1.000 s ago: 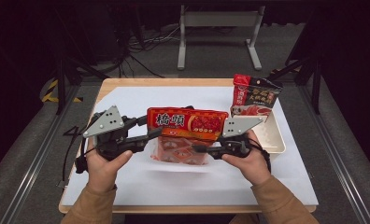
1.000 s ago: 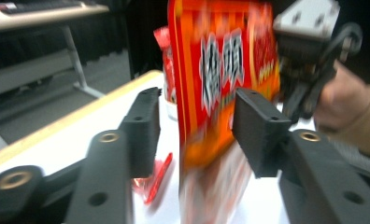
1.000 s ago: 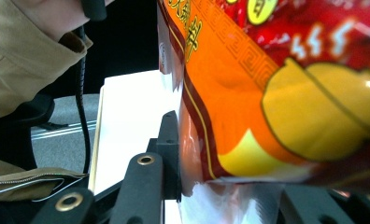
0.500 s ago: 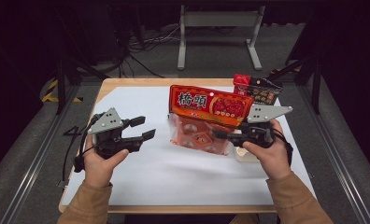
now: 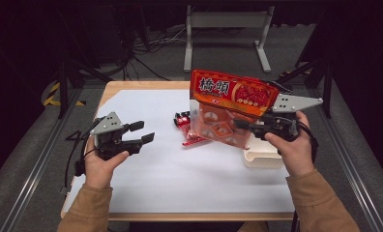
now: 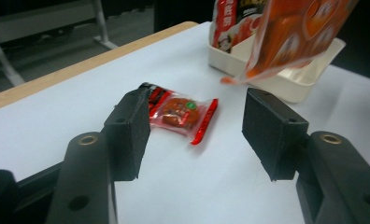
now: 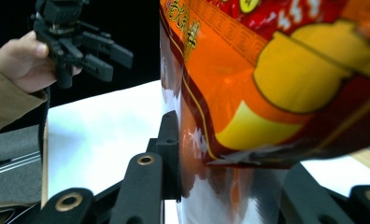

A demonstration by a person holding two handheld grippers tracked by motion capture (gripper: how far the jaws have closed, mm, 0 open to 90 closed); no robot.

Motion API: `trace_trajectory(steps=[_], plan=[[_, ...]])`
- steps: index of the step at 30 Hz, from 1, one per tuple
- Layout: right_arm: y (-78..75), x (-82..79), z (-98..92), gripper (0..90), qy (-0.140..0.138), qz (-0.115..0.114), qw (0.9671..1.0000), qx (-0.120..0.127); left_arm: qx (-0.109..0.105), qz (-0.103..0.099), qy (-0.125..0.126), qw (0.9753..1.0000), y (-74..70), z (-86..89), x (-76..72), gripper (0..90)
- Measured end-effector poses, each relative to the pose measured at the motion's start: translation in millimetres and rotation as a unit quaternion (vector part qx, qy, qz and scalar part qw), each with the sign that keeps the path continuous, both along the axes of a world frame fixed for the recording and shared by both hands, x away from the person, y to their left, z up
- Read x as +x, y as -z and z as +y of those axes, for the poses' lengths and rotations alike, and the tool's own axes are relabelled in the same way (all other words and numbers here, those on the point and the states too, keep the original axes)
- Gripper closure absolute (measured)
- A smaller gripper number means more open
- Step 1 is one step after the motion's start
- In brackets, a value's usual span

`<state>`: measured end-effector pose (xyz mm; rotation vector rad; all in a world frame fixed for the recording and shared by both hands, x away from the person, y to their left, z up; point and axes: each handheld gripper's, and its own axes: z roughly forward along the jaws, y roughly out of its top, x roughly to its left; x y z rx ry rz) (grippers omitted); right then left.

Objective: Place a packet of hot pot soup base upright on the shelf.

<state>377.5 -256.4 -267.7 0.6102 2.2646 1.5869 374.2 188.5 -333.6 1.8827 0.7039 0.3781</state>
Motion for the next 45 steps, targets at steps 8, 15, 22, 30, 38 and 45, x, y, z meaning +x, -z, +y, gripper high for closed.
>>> trace_trajectory(steps=[8,15,22,30,38,45], plan=[[-11.5,5.2,-18.5,70.2,0.032,-0.008,0.9994,-0.007,0.001,0.010,-0.013,0.9999,13.5,3.0,7.2,42.5],[-14.8,8.5,-35.2,70.2,0.060,-0.011,0.9981,-0.007,-0.007,0.020,-0.023,0.9995,21.3,8.0,11.1,45.4],[-17.4,10.4,-50.9,70.2,0.088,-0.014,0.9959,-0.009,-0.007,0.021,-0.024,0.9995,22.6,8.5,12.3,44.4],[-20.1,8.7,-67.9,70.2,0.119,-0.017,0.9927,-0.010,-0.008,0.026,-0.027,0.9993,23.1,7.8,11.9,43.4],[-20.7,8.9,-83.6,70.2,0.133,-0.028,0.9907,-0.009,-0.007,0.034,-0.029,0.9990,23.4,7.7,13.2,40.4],[-15.6,10.8,-92.8,70.2,0.144,-0.030,0.9891,-0.006,-0.004,0.035,-0.028,0.9990,24.0,7.6,13.6,39.8]])
